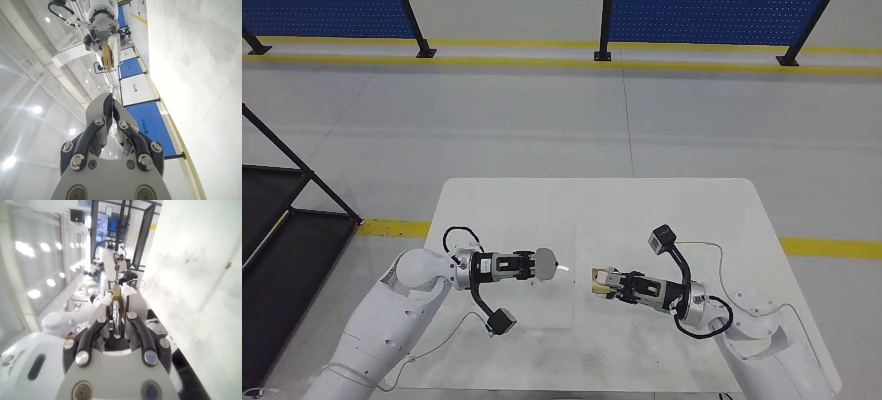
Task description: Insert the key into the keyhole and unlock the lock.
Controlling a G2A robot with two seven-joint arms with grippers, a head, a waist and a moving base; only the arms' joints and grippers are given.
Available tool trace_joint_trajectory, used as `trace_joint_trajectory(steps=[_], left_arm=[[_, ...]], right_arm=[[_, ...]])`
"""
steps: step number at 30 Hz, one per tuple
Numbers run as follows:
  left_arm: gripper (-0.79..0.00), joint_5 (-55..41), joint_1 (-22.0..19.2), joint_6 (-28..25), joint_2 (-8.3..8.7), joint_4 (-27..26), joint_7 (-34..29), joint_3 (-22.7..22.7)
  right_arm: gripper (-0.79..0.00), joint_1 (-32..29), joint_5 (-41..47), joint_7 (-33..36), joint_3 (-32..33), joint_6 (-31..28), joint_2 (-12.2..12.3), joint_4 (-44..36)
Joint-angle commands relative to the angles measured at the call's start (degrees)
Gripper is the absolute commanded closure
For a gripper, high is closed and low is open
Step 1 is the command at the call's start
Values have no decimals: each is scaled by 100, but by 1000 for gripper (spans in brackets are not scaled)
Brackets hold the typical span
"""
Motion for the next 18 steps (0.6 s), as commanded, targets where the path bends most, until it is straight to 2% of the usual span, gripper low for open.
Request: trace_joint_trajectory(steps=[1, 10, 18], left_arm=[[0, -92, 43, 3, -8, -25, -86, 22], [0, -210, 489, 760, -27, -176, -366, 138], [0, -14, 571, 1062, -60, -281, -740, 293]], right_arm=[[0, 0, 0, 0, 0, 0, 0, 0], [0, -131, 131, -228, -76, -276, -11, 118], [0, -152, 251, -284, -135, -597, -20, 233]])
